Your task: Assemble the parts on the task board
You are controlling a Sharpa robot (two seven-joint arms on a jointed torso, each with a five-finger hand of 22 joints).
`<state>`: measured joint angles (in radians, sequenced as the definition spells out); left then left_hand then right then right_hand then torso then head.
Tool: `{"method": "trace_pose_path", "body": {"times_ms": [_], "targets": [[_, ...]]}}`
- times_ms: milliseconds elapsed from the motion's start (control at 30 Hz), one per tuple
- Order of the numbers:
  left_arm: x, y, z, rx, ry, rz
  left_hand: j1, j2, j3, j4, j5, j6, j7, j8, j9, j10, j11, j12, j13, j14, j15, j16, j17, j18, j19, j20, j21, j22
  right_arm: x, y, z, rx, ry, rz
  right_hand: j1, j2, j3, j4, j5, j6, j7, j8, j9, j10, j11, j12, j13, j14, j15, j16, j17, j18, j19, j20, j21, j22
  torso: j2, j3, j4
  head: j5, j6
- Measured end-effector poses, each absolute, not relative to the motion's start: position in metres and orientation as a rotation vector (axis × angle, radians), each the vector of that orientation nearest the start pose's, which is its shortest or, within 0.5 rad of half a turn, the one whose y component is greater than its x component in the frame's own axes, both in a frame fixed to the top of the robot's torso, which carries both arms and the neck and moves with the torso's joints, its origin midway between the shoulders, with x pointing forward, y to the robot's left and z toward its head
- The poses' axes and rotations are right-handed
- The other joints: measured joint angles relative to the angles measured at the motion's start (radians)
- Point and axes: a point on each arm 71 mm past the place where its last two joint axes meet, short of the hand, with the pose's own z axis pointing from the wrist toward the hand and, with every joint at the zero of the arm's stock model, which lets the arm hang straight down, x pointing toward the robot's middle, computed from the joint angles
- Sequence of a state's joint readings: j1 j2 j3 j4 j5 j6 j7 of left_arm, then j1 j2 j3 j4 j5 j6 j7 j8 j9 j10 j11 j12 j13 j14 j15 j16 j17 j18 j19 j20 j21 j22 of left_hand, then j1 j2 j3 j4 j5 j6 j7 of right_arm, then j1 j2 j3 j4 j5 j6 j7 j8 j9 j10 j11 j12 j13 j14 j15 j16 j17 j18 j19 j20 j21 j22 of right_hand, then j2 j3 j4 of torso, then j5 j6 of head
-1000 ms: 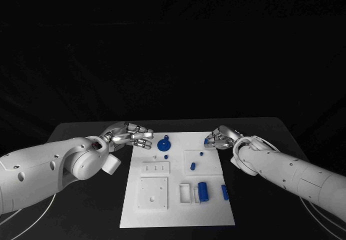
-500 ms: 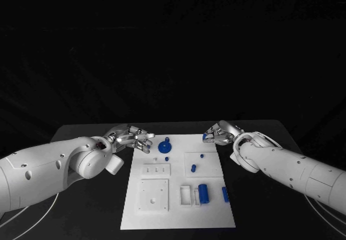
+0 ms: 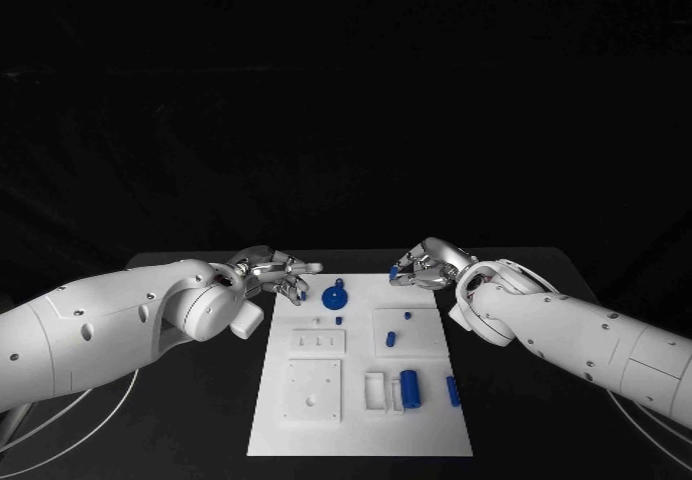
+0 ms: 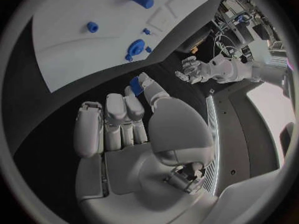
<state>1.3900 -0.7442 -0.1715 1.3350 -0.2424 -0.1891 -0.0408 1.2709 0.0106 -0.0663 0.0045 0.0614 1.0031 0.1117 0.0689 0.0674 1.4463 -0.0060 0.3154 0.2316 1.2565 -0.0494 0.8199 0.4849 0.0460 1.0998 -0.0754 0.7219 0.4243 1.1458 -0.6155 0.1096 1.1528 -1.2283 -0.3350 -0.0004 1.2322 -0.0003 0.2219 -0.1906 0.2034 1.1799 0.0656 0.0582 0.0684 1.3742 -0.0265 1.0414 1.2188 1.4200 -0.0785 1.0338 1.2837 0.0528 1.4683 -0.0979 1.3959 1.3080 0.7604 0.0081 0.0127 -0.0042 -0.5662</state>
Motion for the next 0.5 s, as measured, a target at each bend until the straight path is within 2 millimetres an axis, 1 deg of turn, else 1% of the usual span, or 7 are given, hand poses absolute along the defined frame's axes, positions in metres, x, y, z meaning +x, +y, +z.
{"method": "trace_pose_path", "body": {"times_ms": [33,67,167,233,300,433,500], "targets": [[0.535,0.211,-0.164,-0.921,1.860,-1.142,-0.003,-0.003,0.001,0.001,0.000,0.000,0.000,0.000,0.000,0.000,0.000,0.016,0.014,0.001,-0.001,0.014,0.004,0.000,-0.003,0.000,0.014,0.015,0.555,-0.194,-0.185,0.171,1.602,0.748,0.000,0.000,0.000,0.000,0.000,0.000,0.000,0.000,0.000,0.000,0.000,0.000,0.000,0.000,0.000,0.000,0.000,0.000,0.000,0.000,0.000,0.000,-0.002,0.0000,0.0000,0.002,-0.002],[0.536,0.209,-0.164,-0.918,1.869,-1.135,-0.004,-0.004,0.001,0.001,0.000,-0.003,-0.003,0.000,0.000,0.001,-0.001,0.034,0.028,0.008,-0.008,0.028,0.007,0.000,-0.005,-0.002,0.029,0.031,0.553,-0.189,-0.186,0.164,1.610,0.756,0.000,0.000,0.000,0.000,0.000,0.000,0.000,0.000,0.000,0.000,0.000,0.000,0.000,0.000,0.000,0.000,0.000,0.000,0.000,0.000,0.000,0.000,-0.004,0.0000,-0.0001,0.003,-0.002],[0.537,0.203,-0.164,-0.906,1.891,-1.117,-0.016,-0.016,0.009,0.009,0.000,-0.009,-0.009,0.000,0.000,0.014,-0.014,0.062,0.050,0.034,-0.019,0.052,0.012,0.000,0.001,-0.007,0.063,0.066,0.547,-0.179,-0.189,0.144,1.632,0.777,0.000,0.000,-0.004,0.004,0.000,-0.001,0.000,0.000,0.000,0.000,0.000,0.000,0.000,0.000,0.000,0.000,-0.001,0.000,0.000,0.000,0.000,0.000,-0.011,0.0000,-0.0003,0.010,-0.006],[0.537,0.200,-0.164,-0.895,1.904,-1.106,-0.030,-0.019,0.016,0.017,0.000,-0.017,-0.007,0.000,-0.002,0.014,-0.015,0.077,0.062,0.051,-0.023,0.067,0.015,0.000,0.005,-0.011,0.082,0.088,0.544,-0.172,-0.191,0.131,1.645,0.790,0.000,0.000,-0.004,0.004,0.000,-0.001,0.000,0.000,0.000,0.000,0.000,0.000,0.000,0.000,0.000,0.000,-0.001,0.000,0.000,0.000,0.000,0.000,-0.015,0.0002,-0.0007,0.014,-0.008],[0.537,0.196,-0.165,-0.881,1.922,-1.095,-0.053,-0.025,0.027,0.039,0.000,-0.021,-0.010,0.000,-0.002,0.014,-0.015,0.091,0.076,0.058,-0.026,0.077,0.021,0.000,0.003,-0.019,0.100,0.117,0.540,-0.165,-0.193,0.116,1.659,0.803,0.000,0.000,-0.004,0.004,0.002,-0.001,0.000,-0.001,0.000,0.000,0.000,0.000,0.000,0.000,0.000,0.000,-0.002,0.000,0.000,0.000,0.000,0.000,-0.017,0.0002,-0.0011,0.015,-0.011],[0.536,0.189,-0.166,-0.846,1.964,-1.079,-0.108,-0.006,0.020,0.074,0.000,-0.021,-0.011,0.000,-0.001,0.014,-0.015,0.091,0.079,0.059,-0.026,0.078,0.021,0.000,0.003,-0.020,0.101,0.128,0.534,-0.155,-0.196,0.089,1.684,0.820,0.000,0.000,-0.005,0.003,0.025,-0.001,0.000,-0.002,0.000,0.000,0.000,0.000,0.000,0.000,0.000,0.000,-0.002,0.000,0.000,0.000,-0.004,0.000,-0.021,0.0005,-0.0012,0.017,-0.014],[0.535,0.186,-0.167,-0.830,1.984,-1.074,-0.115,0.002,0.020,0.074,0.000,-0.003,-0.016,0.000,0.000,0.014,-0.015,0.091,0.079,0.059,-0.026,0.078,0.020,0.000,0.003,-0.020,0.101,0.132,0.532,-0.151,-0.197,0.079,1.693,0.827,0.000,0.000,-0.005,0.004,0.025,-0.001,0.000,0.001,0.000,0.000,0.000,0.000,0.000,0.000,0.000,-0.004,-0.003,0.000,0.000,0.000,-0.004,0.000,-0.021,0.0004,-0.0012,0.017,-0.015]]}}
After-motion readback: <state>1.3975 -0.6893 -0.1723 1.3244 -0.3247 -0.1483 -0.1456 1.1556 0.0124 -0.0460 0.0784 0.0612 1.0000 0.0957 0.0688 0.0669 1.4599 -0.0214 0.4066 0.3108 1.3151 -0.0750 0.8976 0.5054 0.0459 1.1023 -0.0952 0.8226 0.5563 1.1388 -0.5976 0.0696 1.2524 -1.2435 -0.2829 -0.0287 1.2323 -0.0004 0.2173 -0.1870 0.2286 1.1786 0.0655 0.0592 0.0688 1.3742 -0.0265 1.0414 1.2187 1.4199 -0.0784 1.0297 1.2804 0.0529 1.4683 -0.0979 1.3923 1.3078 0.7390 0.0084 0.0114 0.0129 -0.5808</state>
